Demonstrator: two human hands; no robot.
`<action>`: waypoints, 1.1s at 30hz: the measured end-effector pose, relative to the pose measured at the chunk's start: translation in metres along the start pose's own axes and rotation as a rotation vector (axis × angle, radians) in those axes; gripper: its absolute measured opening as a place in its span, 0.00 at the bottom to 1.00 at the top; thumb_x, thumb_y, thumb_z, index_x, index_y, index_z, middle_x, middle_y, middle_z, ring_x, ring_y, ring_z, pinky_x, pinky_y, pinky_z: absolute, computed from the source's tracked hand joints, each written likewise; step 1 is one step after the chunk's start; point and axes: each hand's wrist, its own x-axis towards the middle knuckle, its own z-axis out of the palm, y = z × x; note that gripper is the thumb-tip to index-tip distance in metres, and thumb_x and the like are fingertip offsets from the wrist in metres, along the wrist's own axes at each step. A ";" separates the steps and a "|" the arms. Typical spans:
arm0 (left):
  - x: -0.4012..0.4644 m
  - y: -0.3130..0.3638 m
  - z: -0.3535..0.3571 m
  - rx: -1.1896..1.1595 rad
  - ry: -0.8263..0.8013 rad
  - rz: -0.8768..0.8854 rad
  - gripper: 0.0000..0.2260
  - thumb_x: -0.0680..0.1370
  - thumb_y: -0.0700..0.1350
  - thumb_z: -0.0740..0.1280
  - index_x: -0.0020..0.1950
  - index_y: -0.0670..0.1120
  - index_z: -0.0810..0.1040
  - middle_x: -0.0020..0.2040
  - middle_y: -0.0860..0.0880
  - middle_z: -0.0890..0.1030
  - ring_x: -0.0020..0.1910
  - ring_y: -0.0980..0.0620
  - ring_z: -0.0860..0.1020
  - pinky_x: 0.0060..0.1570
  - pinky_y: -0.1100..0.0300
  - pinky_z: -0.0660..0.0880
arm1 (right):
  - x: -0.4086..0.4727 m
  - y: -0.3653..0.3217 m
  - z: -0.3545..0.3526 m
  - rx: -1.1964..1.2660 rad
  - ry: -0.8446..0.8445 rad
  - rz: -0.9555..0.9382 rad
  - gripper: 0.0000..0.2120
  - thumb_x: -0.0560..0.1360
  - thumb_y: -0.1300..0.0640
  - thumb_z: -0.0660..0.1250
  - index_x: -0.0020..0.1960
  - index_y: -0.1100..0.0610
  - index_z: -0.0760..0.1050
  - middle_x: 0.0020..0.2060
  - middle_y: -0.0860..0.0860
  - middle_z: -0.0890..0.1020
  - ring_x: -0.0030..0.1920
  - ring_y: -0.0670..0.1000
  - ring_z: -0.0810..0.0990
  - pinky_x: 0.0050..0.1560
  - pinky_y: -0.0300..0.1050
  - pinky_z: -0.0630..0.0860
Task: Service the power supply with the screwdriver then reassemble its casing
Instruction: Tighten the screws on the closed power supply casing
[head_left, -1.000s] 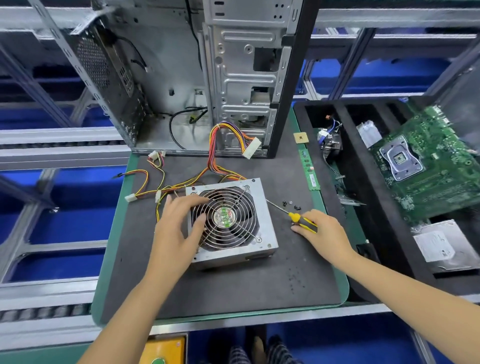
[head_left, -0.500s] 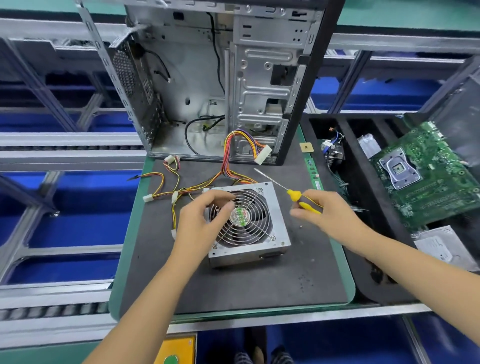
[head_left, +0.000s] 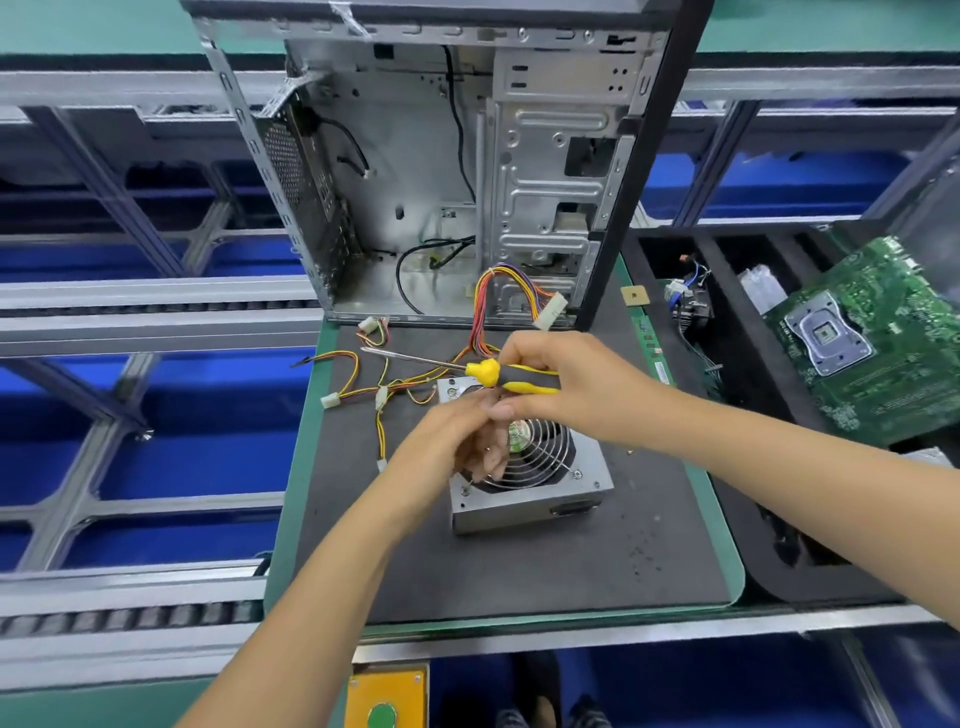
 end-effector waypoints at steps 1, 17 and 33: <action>-0.001 0.001 -0.003 -0.022 0.003 0.005 0.15 0.78 0.48 0.57 0.33 0.44 0.71 0.26 0.47 0.70 0.28 0.50 0.71 0.34 0.55 0.64 | 0.003 -0.002 0.001 -0.006 -0.017 -0.007 0.09 0.70 0.55 0.74 0.44 0.49 0.75 0.42 0.42 0.81 0.46 0.35 0.77 0.48 0.27 0.69; -0.017 -0.026 -0.049 0.235 0.424 0.225 0.08 0.77 0.35 0.68 0.47 0.44 0.85 0.35 0.52 0.83 0.30 0.59 0.76 0.29 0.69 0.72 | 0.011 0.010 -0.021 -0.081 -0.068 0.086 0.09 0.70 0.45 0.72 0.41 0.50 0.77 0.36 0.45 0.81 0.40 0.41 0.78 0.44 0.37 0.72; 0.002 -0.011 -0.019 -0.630 0.578 0.277 0.06 0.68 0.42 0.70 0.40 0.48 0.87 0.40 0.52 0.84 0.31 0.59 0.76 0.28 0.69 0.70 | 0.000 0.014 -0.027 0.007 -0.052 0.029 0.12 0.68 0.44 0.70 0.43 0.51 0.79 0.42 0.48 0.83 0.48 0.46 0.81 0.55 0.40 0.74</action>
